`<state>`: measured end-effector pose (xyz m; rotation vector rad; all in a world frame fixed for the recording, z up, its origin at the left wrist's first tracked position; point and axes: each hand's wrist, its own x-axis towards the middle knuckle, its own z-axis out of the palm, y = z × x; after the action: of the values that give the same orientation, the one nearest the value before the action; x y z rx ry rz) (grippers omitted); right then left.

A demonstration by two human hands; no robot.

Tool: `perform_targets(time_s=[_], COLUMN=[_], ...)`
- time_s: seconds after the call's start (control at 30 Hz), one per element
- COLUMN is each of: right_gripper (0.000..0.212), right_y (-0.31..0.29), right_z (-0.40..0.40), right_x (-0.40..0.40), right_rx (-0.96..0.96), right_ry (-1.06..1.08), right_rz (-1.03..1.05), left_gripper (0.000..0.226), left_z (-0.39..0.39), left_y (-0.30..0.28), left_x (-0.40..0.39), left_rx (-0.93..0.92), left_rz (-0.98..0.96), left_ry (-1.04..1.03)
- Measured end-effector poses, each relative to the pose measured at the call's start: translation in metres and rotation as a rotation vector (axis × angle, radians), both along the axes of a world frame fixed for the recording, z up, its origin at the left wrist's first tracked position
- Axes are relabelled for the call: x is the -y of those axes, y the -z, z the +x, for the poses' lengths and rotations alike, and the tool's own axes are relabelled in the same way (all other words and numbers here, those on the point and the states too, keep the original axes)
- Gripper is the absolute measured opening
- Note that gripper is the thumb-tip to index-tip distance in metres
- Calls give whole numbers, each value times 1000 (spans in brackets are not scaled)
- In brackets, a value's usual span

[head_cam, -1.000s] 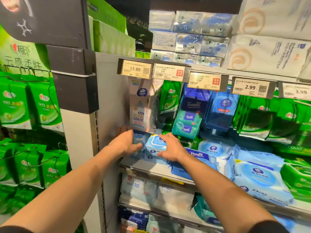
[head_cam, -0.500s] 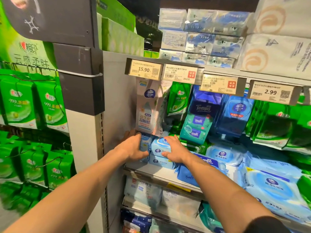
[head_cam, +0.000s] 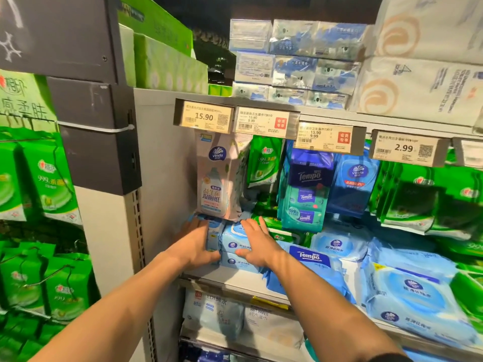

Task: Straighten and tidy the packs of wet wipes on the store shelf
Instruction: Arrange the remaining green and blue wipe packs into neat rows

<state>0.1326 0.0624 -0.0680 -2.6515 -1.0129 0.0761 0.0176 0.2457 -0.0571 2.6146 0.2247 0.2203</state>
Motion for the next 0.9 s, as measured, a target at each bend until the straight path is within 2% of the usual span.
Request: perform_targets(time_s=[0.17,0.27,0.37,0.57,0.67,0.73,0.8,0.9], right_gripper=[91,98,95,94,97,101,92,91], right_y=[-3,-2,1,3,3,3,1,-6], right_z=[-9,-21,-33,-47,-49,-48,-46,-39], right_x=[3,14,42,133,186,219,251,304], right_rx=[58,72,193,217,179,147,126,113], right_ry=[75,95,38,62,81,97,106,100], right_rz=[-117,-62,-69,-46,-64,-73,-67,-88], left_gripper=[67,59,60,53,56,57,51,45], left_z=[-8,-2,5,15,12,12,12,13], left_y=[-9,-4,-1,3,-2,-2,-3,-8], left_x=[17,28,47,93,123,145,168,200], left_rx=[14,38,72,159,162,159,161,199], left_rz=[70,122,142,207,167,227,303,342], left_ry=[-28,-28,-2,122,105,102,63,-36])
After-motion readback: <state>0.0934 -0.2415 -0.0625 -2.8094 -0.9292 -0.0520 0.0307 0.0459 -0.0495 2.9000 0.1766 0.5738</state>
